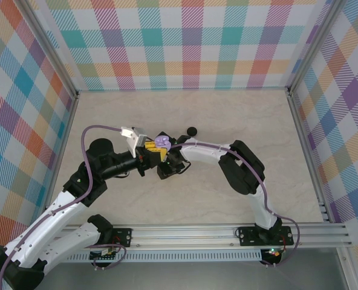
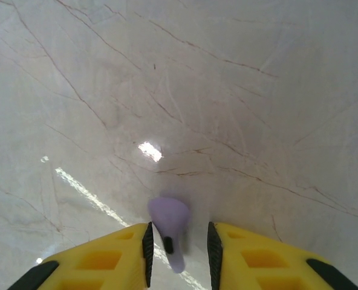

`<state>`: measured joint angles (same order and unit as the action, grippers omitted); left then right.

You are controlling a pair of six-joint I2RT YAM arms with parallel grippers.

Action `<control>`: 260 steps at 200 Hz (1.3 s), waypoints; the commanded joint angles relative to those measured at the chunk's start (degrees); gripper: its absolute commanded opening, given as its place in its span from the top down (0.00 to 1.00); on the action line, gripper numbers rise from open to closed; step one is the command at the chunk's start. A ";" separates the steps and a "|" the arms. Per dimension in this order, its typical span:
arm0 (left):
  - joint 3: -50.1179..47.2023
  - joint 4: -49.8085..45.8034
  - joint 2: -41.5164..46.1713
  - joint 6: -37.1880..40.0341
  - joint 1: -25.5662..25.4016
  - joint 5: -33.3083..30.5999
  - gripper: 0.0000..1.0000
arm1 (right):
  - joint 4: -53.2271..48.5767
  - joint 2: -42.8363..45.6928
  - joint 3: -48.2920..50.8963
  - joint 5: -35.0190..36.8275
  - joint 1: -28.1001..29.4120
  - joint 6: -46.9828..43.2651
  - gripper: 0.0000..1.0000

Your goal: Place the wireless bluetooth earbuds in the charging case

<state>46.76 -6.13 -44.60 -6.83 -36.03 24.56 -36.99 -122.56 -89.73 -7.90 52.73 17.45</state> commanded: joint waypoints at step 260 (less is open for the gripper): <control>1.79 -0.46 -2.66 -0.93 -0.53 1.63 1.00 | -0.74 11.02 17.39 13.50 -11.92 2.01 0.87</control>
<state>46.76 -7.40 -46.92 -6.85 -36.03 24.97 -35.73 -112.01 -74.76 3.33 41.80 18.35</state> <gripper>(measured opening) 0.217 0.130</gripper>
